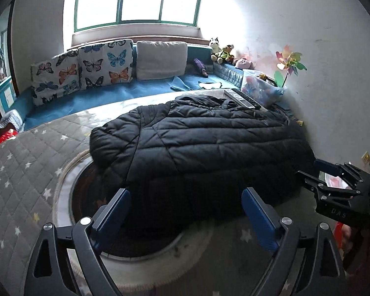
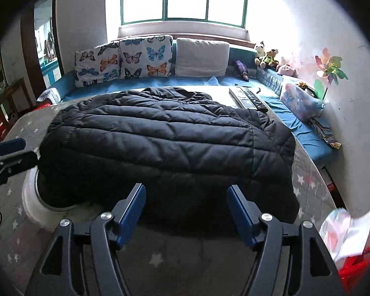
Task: Fold large clothes
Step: 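Pull both open tools back from the placed jacket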
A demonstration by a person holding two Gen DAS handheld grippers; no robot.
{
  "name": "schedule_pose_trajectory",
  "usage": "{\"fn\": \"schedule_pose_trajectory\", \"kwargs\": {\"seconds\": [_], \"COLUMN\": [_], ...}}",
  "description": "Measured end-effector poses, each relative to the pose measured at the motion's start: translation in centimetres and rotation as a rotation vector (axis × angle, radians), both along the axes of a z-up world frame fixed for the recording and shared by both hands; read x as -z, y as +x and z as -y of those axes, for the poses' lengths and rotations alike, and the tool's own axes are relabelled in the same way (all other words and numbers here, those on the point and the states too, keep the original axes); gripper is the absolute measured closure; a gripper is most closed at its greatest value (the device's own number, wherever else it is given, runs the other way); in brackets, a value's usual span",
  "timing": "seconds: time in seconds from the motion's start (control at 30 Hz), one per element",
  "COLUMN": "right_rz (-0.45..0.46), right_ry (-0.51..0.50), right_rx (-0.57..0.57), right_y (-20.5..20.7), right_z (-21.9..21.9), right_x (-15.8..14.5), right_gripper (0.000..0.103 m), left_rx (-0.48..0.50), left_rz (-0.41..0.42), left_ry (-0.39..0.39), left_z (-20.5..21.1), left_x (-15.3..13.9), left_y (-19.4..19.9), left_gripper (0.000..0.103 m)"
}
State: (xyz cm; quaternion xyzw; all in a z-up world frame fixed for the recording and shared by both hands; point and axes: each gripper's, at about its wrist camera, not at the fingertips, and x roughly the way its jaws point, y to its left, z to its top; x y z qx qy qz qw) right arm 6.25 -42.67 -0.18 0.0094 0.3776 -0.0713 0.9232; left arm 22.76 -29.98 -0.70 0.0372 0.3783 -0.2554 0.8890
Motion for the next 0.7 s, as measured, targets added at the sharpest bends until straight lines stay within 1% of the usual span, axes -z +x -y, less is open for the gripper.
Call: {"fn": "schedule_pose_trajectory", "kwargs": {"seconds": [0.1,0.2,0.27,0.5,0.6,0.7], "right_rz": [0.021,0.043,0.049,0.067,0.075,0.082], "right_ry": [-0.031,-0.096,-0.115,-0.121,-0.099,-0.089], "right_rx": [0.010,0.037,0.051,0.079,0.092,0.098], "right_y": [-1.4,-2.5,-3.0,-5.3,-6.1,-6.5], "right_z": [-1.4,-3.0,-3.7,-4.8,-5.1,-5.2], "right_x": [-0.1,0.2,0.3,0.6,0.6,0.3], "right_gripper": [0.024,0.024,0.023,0.023,0.023,0.023], "left_rx": [-0.015,-0.029,-0.049,-0.057,-0.048,-0.048], "left_rz": [0.036,0.050,0.066,0.074,0.083,0.079], "left_ry": [0.037,0.065,0.085,0.109,0.131,0.133], "left_z": [-0.6,-1.2,-1.6,-3.0,-3.3,-3.7], "left_x": [-0.4,-0.5,-0.5,-0.2,-0.1,-0.1], "left_y": [-2.4,-4.1,-5.1,-7.8,-9.0,-9.5], "left_gripper": [0.005,0.005,0.005,0.005,0.005,0.005]}}
